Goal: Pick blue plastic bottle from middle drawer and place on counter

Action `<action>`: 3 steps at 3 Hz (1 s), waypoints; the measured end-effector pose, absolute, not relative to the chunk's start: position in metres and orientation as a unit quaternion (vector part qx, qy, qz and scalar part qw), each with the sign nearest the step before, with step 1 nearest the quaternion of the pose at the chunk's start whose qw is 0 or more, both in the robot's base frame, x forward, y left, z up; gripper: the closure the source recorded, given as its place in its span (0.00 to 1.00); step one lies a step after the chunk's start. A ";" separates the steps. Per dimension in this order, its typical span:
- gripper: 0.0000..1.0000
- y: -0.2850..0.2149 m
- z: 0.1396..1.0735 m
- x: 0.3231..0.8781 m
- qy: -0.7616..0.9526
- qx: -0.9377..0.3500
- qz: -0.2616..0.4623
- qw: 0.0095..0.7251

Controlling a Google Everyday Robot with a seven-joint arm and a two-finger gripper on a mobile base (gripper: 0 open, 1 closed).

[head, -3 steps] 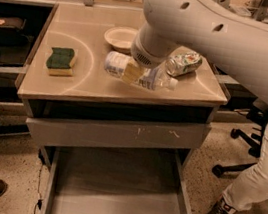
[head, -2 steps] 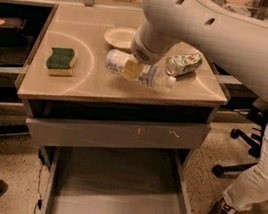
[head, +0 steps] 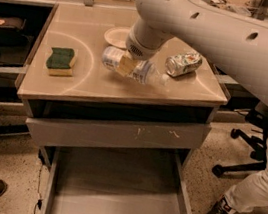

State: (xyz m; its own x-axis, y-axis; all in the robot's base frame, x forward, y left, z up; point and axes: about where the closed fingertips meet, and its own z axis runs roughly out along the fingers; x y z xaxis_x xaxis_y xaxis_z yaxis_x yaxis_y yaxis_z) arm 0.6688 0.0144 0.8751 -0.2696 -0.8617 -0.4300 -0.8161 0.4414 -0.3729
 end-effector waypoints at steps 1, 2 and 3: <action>1.00 0.030 0.871 0.676 0.795 -0.528 -0.024 0.298; 1.00 0.047 0.864 0.681 0.793 -0.533 -0.007 0.296; 1.00 0.062 0.857 0.686 0.791 -0.538 0.009 0.292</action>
Offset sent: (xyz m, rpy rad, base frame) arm 0.0192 0.0527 -0.0196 0.0735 0.0584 0.0513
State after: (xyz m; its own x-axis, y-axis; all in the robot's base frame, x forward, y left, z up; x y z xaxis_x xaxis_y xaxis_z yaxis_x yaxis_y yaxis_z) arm 0.6860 0.0617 0.8568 -0.2512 -0.8457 -0.4709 -0.8560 0.4212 -0.2998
